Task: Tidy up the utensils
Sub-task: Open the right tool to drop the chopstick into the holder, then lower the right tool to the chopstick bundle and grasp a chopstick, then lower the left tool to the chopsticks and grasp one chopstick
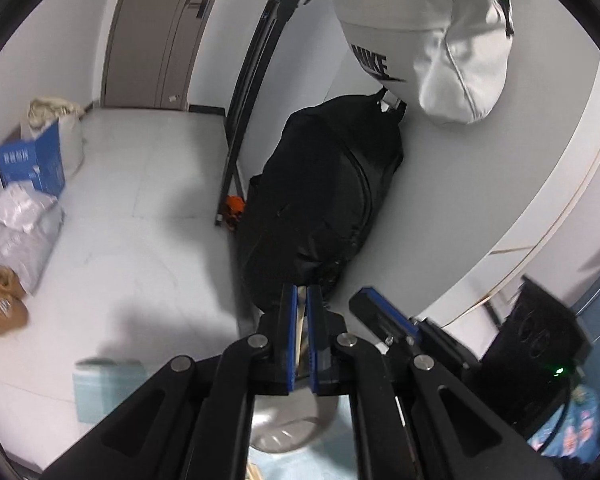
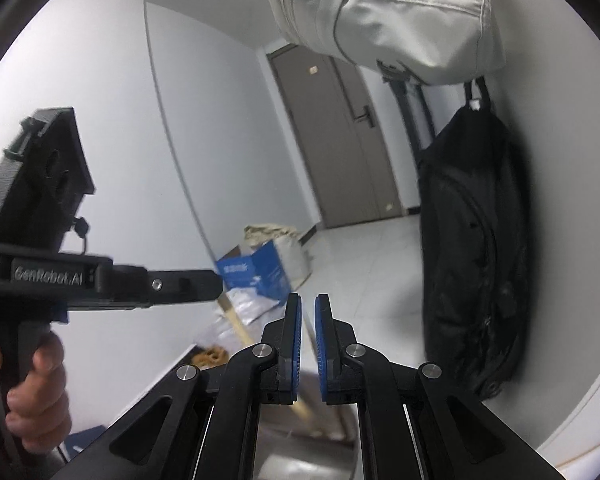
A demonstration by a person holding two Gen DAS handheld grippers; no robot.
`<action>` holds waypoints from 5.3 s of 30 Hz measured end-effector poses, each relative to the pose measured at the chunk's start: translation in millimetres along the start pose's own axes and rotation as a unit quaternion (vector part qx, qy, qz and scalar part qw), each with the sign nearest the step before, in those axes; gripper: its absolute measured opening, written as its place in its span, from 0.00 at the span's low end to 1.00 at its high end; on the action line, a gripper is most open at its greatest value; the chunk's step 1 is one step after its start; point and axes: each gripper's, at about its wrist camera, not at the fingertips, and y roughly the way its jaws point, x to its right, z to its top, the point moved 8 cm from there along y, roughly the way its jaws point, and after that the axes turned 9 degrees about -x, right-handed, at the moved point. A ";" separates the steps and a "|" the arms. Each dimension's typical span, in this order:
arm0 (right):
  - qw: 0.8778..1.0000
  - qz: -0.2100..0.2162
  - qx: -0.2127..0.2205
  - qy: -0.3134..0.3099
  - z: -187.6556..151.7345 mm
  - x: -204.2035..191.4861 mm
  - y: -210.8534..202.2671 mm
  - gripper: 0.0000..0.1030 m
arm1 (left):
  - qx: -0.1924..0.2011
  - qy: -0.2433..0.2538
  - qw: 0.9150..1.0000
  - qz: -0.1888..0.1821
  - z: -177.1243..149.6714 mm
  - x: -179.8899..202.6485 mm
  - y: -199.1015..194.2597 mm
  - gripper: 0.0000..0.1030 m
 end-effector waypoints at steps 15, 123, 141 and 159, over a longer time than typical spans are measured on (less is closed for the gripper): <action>0.999 -0.009 -0.029 0.014 -27.1 -8.7 -68.3 0.62 | 0.054 -0.059 0.995 0.063 -29.9 3.5 -60.3 0.64; 0.963 0.029 -0.237 0.123 -160.9 -16.0 -42.6 0.05 | -0.214 -0.125 0.940 0.236 -250.7 -96.3 64.7 0.81; 0.969 0.036 -0.218 0.115 -153.8 -19.8 -51.7 0.05 | -0.223 -0.124 0.938 0.236 -246.4 -87.3 73.0 0.81; 0.966 0.034 -0.225 0.122 -157.3 -20.5 -45.5 0.05 | -0.241 -0.108 0.941 0.213 -244.4 -85.5 74.2 0.81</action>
